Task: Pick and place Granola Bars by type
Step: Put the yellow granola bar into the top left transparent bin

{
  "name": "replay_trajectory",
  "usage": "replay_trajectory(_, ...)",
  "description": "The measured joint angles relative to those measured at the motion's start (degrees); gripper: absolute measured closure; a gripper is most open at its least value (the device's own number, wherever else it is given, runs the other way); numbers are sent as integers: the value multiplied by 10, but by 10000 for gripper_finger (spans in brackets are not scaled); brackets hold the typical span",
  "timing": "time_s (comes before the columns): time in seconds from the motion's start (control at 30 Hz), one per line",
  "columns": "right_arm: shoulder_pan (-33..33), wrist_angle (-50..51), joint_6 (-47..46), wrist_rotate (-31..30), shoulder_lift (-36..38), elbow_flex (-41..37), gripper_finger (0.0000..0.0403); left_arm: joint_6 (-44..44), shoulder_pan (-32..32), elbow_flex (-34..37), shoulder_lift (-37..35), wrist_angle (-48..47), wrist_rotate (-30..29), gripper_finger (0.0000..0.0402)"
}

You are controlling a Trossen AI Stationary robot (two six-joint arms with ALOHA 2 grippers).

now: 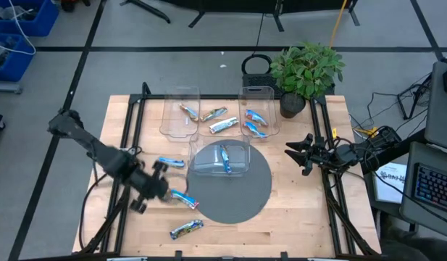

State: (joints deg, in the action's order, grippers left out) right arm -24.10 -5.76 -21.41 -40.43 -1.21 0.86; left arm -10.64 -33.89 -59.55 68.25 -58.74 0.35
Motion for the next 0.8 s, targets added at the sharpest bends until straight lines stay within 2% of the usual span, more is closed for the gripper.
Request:
replay_trajectory(0.2, 0, 0, 0, 0, 0, 0, 232, -19, 104, -147, -17, -68, -78, 394)
replay_trajectory(0.33, 0, 0, 0, 0, 0, 0, 232, 22, 181, -239, -14, -93, -107, 394)
replay_trajectory(0.47, 0, 0, 0, 0, 0, 0, 232, 101, 267, -308, -9, -108, -126, 394)
replay_trajectory(0.57, 0, 0, 0, 0, 0, 0, 232, 192, 338, -349, 1, -121, -140, 394)
replay_trajectory(0.8, 0, 0, 0, 0, -1, 0, 232, 370, 504, -411, 57, -142, -120, 394)
